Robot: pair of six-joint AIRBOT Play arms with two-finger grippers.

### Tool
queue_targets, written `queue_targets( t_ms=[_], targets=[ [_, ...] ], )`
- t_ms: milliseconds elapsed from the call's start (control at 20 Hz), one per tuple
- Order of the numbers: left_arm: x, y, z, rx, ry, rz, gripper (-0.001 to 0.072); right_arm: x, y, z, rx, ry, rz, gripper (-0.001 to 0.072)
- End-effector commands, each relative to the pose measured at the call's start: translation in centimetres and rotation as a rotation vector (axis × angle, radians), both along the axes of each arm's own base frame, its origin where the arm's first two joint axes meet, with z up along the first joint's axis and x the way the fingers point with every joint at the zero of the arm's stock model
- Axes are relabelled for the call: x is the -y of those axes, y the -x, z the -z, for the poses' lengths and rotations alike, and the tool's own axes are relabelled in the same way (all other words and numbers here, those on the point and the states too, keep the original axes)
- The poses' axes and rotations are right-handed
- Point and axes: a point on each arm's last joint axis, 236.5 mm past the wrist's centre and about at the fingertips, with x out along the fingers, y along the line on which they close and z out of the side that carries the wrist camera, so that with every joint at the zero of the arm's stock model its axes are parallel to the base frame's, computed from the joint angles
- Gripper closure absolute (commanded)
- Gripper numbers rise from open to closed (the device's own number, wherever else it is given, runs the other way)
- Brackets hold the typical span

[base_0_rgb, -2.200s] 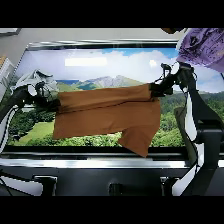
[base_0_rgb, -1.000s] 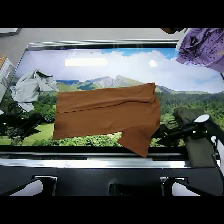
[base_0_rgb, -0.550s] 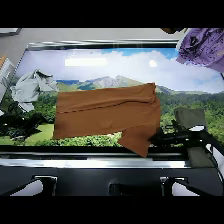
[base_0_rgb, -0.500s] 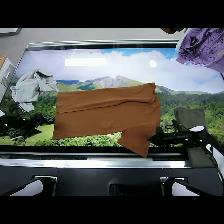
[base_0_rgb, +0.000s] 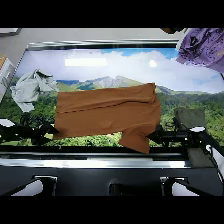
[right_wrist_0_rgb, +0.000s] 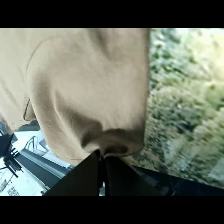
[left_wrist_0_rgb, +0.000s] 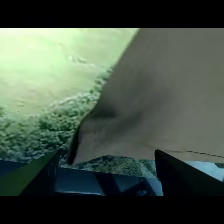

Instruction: Fold the clothes and pants, and hang the long-sleeved shirts on hangers.

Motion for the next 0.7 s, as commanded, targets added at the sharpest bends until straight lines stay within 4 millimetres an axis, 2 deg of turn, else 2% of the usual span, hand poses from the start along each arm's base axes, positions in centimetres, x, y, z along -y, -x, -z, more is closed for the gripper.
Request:
queue_targets(
  t_ms=[0,50,100,150,300,350,400,500,650],
  targets=[
    [-0.4,0.1,1.1,0.005,-0.028,-0.012,0.0049,-0.1,0.0,-0.2,0.010,-0.007,-0.009,0.0683],
    [-0.4,-0.1,1.2,0.011,-0.026,-0.020,0.0160,-0.2,0.1,-0.2,0.009,-0.009,-0.011,0.0683],
    [-0.4,-0.2,1.3,0.013,-0.029,-0.024,0.0314,-0.2,0.1,-0.3,0.009,-0.012,-0.013,0.0683],
    [-0.6,-0.3,1.3,0.017,-0.034,-0.028,0.0403,-0.3,0.1,-0.4,0.015,-0.012,-0.017,0.0684],
    [-0.9,-0.6,1.4,0.024,-0.045,-0.037,0.0495,-0.2,-0.1,-1.2,0.050,0.001,-0.024,0.0684],
    [-0.9,-0.6,1.4,0.025,-0.045,-0.037,0.0634,-0.2,-0.1,-1.5,0.059,0.002,-0.026,0.0684],
    [-0.9,-0.6,1.3,0.028,-0.046,-0.035,0.0693,-0.2,-0.1,-1.9,0.071,0.002,-0.030,0.0684],
    [-0.9,-0.8,0.8,0.039,-0.050,-0.026,0.0694,-0.5,0.1,-3.0,0.099,-0.002,-0.049,0.0684],
    [-0.6,-0.6,-1.7,0.070,-0.053,0.014,0.0695,-0.9,1.0,-5.8,0.162,0.006,-0.096,0.0685]
  ],
)
